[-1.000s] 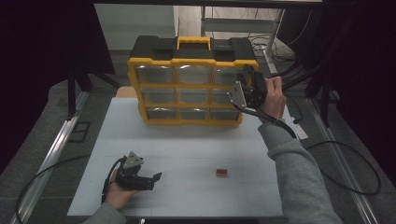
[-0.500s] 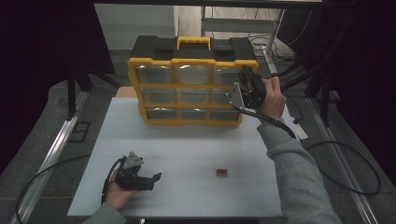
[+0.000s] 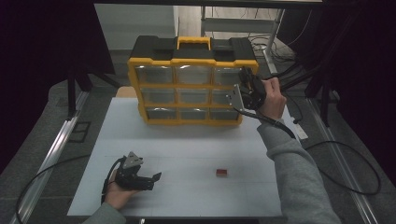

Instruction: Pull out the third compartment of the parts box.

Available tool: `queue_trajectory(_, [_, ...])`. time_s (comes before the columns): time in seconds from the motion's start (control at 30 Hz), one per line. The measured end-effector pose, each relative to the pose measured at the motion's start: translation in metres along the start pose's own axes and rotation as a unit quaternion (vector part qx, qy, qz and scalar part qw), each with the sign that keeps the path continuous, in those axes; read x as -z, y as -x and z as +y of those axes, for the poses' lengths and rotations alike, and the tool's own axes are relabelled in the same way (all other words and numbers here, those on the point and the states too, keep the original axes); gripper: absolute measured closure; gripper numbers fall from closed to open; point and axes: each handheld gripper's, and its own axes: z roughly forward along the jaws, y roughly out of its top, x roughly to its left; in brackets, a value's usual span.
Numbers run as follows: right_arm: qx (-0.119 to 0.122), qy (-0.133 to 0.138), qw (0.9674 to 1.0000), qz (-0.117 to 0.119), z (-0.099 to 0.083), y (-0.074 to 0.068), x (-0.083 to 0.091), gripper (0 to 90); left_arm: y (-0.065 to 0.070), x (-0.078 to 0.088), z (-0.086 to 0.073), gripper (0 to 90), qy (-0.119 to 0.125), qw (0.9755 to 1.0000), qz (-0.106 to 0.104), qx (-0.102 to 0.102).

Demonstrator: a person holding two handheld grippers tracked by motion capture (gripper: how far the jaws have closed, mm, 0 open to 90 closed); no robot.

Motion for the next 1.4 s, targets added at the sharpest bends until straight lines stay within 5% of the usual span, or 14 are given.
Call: queue_trajectory(1.4, [0.01, 0.019, 0.9998, -0.005, 0.0, 0.0, 0.024, 74.7, 0.0, 0.002, 0.0, 5.7, 0.006, 1.0, 0.001, 0.002])
